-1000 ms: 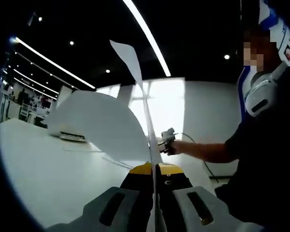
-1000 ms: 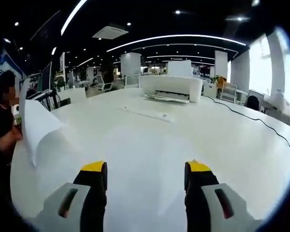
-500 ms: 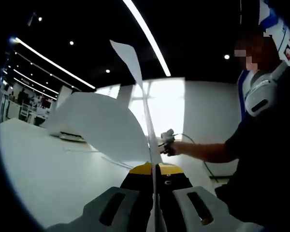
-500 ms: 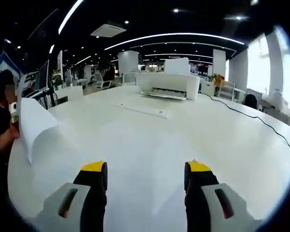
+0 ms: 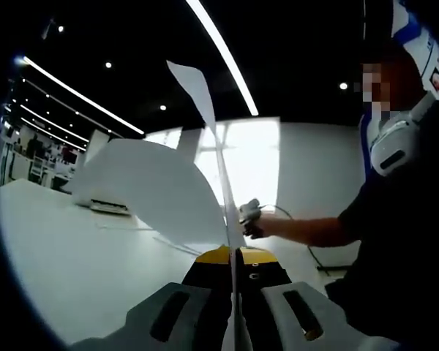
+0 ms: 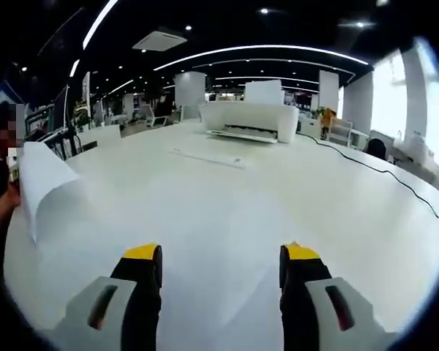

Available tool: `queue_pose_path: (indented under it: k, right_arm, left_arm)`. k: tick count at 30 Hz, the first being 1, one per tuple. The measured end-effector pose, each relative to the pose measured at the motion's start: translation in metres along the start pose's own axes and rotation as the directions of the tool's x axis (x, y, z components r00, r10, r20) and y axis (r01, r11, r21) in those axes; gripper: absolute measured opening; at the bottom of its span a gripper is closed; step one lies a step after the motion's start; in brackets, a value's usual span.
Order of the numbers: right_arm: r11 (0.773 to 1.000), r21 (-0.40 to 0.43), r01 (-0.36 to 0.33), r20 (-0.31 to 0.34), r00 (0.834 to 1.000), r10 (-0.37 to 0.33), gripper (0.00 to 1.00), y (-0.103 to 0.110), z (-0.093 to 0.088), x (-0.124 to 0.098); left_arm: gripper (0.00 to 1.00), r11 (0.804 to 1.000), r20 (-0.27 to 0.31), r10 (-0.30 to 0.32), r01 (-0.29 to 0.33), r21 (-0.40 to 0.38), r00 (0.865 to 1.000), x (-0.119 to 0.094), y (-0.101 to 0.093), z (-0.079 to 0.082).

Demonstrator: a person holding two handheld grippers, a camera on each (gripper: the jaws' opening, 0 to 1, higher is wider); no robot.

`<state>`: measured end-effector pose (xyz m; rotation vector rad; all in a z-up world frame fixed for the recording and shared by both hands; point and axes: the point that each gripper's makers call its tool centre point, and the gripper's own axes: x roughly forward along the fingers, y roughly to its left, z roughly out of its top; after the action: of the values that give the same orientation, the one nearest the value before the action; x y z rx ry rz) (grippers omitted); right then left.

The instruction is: Organize the stack of printing papers by aligning and flattening the scattered papers on the table

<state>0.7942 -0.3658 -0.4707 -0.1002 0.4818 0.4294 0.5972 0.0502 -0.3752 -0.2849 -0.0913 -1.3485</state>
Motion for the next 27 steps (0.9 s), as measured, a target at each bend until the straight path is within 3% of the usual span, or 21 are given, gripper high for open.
queue_pose_path:
  k: [27]
  right_arm:
    - [0.998, 0.053, 0.024, 0.023, 0.999, -0.026, 0.61, -0.015, -0.004, 0.024]
  left_arm:
    - [0.06, 1.000, -0.002, -0.003, 0.003, 0.000, 1.000, -0.002, 0.003, -0.001]
